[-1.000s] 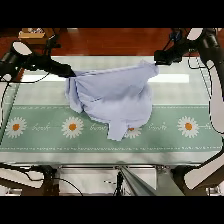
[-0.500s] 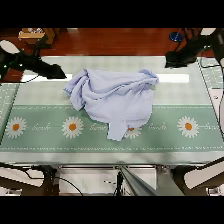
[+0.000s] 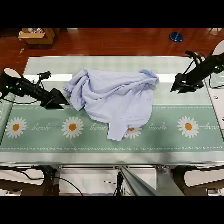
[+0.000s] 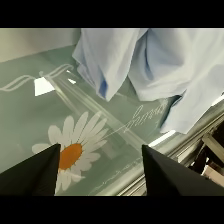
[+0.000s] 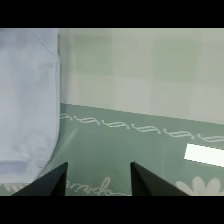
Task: Fold the shirts.
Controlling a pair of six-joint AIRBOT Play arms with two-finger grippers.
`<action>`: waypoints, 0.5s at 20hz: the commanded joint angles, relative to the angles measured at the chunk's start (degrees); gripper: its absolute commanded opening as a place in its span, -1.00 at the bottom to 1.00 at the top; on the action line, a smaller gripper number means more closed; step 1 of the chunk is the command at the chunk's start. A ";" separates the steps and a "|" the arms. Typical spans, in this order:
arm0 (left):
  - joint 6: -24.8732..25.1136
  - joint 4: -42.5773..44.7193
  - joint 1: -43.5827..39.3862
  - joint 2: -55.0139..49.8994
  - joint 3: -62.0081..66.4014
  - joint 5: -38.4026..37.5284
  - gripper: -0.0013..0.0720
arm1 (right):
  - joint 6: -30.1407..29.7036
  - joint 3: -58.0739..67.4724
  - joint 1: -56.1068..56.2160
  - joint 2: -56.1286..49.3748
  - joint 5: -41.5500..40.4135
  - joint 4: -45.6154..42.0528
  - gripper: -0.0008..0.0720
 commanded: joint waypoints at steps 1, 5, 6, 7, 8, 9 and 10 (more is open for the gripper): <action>3.04 -2.51 -1.11 -0.02 -2.62 5.51 0.75 | -0.96 -6.12 -0.39 1.49 -3.56 5.84 0.35; 3.28 -2.54 -3.48 -1.44 -2.62 11.23 0.75 | -1.22 -6.21 -0.39 1.92 -3.98 7.54 0.35; 3.28 -2.54 -4.46 -2.32 -2.60 11.58 0.75 | -1.20 -6.21 -0.39 2.16 -4.11 7.69 0.35; 3.32 -2.54 -5.49 -3.26 -2.60 11.78 0.75 | -1.18 -6.21 -0.39 2.27 -4.09 7.72 0.35; 3.30 -2.54 -6.69 -4.28 -2.58 12.70 0.73 | -1.16 -6.21 -0.39 2.29 -3.93 7.69 0.35; 3.26 -2.58 -7.72 -5.07 -2.58 13.97 0.64 | -1.11 -6.21 -0.39 2.27 -3.61 7.67 0.35; 3.23 -2.60 -8.66 -5.62 -2.54 15.04 0.11 | -1.07 -6.21 -0.39 2.27 -3.13 7.65 0.35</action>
